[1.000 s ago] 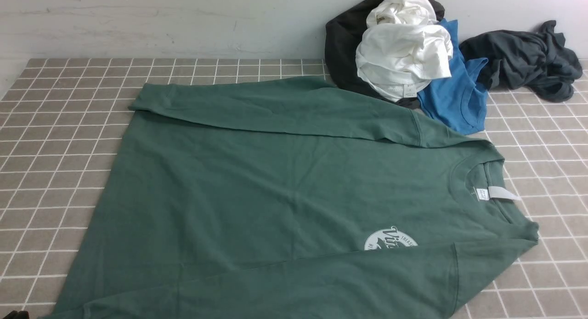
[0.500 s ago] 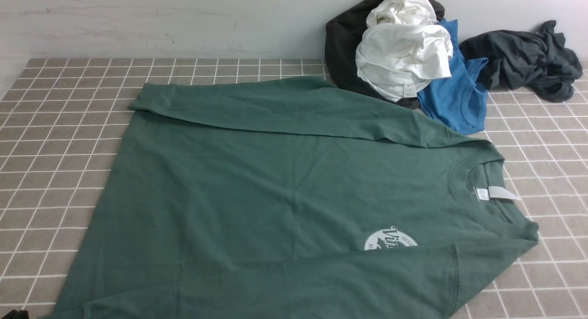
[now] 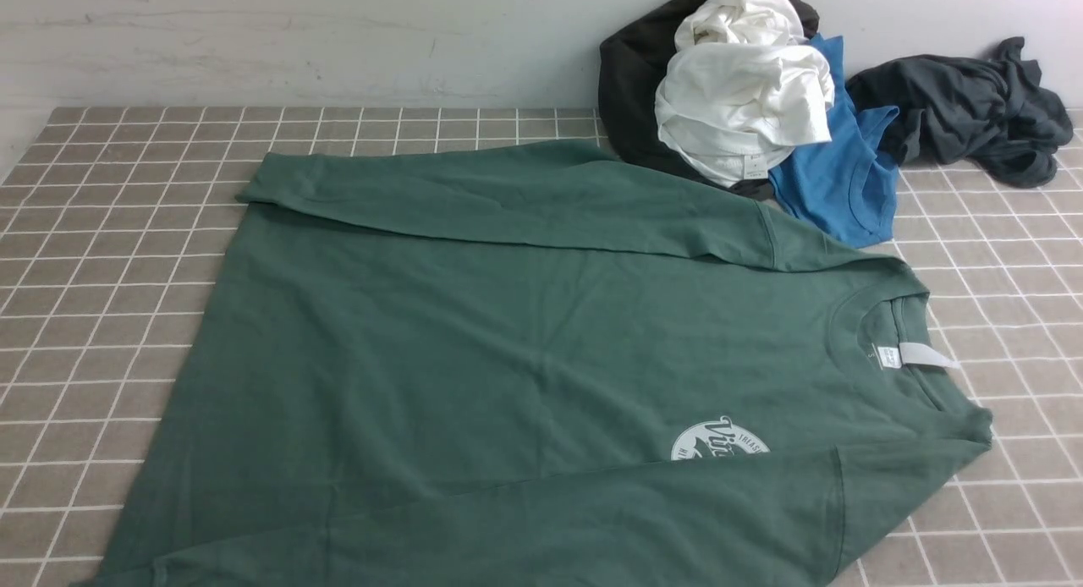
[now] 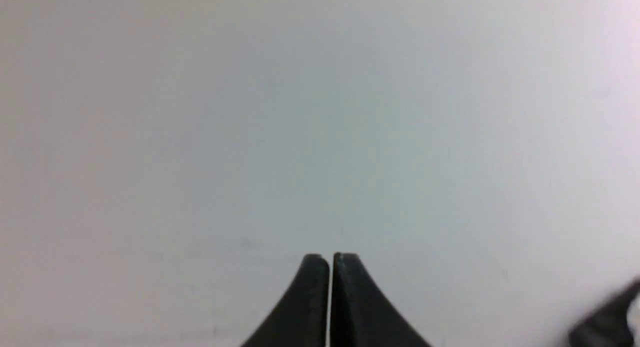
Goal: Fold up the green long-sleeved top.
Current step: Use the left arm to clamp the cuff closest to it
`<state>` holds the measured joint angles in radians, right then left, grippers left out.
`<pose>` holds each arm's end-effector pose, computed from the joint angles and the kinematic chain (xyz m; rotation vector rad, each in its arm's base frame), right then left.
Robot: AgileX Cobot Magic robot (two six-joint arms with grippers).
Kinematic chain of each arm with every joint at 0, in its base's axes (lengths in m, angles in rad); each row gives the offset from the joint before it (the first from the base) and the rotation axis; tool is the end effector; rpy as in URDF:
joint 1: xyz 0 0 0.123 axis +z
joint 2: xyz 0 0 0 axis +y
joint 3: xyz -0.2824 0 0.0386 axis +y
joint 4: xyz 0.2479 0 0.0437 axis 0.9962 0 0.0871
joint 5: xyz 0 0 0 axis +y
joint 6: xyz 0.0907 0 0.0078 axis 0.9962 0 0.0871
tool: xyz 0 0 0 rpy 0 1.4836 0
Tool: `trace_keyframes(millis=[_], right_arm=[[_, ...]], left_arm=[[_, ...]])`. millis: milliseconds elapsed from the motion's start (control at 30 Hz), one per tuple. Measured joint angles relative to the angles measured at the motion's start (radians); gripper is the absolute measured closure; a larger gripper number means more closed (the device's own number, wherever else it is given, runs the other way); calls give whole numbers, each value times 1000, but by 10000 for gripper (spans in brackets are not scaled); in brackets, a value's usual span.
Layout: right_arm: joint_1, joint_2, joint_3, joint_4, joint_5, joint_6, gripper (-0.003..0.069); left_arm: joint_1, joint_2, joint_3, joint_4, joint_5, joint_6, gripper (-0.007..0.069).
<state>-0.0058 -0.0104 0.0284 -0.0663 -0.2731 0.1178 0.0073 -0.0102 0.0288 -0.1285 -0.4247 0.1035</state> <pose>0.0517 0.0013 0.2283 0.0212 1.2291 0.0529 0.0461 0.0051 0.2405 -0.0589 1.0798 0.0228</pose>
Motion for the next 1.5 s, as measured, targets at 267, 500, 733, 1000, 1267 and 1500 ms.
trace_keyframes(millis=[267,500,733,1000,1267,1500], right_arm=[[-9,118,-113,-27,-135,3,673],[-11,447,-465,-219,200,53,671],[60,756,-568,-132,768,85,671],[272,1052,-572,76,1021,-153,669],[321,1123,-575,166,934,-208,669],[321,1123,-576,212,909,-211,669]], left_arm=[[0,121,-295,-7,210,-81,631],[0,503,-704,3,733,83,631],[5,829,-712,22,1168,-14,589],[80,1065,-667,80,1291,-122,272],[210,1275,-667,44,1253,-121,114],[238,1486,-667,-12,1163,-93,260]])
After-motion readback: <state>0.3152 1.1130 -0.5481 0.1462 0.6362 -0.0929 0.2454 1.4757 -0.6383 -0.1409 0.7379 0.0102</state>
